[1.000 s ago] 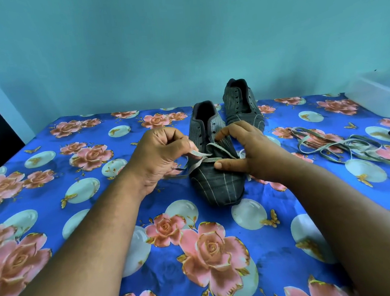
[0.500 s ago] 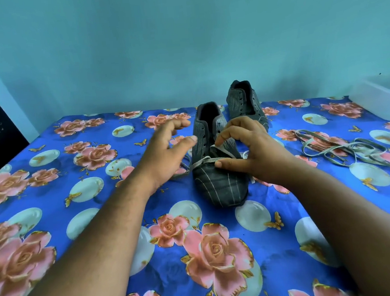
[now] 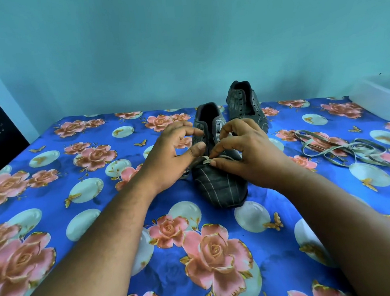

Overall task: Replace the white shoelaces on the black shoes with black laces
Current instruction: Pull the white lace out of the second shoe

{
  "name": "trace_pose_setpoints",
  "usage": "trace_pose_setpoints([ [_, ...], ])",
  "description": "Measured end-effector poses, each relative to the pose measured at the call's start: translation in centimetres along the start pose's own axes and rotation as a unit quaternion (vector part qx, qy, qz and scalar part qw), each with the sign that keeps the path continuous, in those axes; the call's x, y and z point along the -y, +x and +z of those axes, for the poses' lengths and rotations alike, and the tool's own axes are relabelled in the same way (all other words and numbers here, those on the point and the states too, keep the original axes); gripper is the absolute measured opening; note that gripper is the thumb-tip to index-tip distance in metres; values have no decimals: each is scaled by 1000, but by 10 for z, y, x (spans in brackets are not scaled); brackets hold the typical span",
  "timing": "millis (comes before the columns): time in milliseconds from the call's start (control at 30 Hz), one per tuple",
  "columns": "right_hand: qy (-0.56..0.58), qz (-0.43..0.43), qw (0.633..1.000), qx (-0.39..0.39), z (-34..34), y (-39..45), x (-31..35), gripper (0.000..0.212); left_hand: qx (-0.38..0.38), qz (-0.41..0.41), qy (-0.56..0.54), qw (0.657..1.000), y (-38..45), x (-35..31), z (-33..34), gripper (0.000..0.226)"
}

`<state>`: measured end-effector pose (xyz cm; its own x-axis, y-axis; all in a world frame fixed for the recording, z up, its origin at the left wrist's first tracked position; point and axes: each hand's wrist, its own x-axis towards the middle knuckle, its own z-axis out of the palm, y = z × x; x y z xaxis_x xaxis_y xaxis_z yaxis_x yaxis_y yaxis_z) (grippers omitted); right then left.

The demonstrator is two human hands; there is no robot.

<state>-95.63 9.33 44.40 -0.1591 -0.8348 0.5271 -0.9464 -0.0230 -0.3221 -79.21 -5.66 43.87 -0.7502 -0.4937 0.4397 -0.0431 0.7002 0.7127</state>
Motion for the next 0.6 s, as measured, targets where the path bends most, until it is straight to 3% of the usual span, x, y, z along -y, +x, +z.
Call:
trace_pose_setpoints([
  [67,-4,-3,1000,-6,-1,0,3,30,66,-26,-29,997,-2,-1,2,56],
  [200,14,12,1000,0,-1,0,6,29,153,-61,20,986,-6,1,8,119],
  [333,75,24,997,19,-1,0,5,4,161,-86,54,982,-6,-1,10,127],
  [433,136,39,990,2,-4,1,8,7,164,-81,87,979,-5,2,11,127],
  [600,283,112,944,-129,-17,5,15,8,176,-93,146,969,-4,-1,10,127],
])
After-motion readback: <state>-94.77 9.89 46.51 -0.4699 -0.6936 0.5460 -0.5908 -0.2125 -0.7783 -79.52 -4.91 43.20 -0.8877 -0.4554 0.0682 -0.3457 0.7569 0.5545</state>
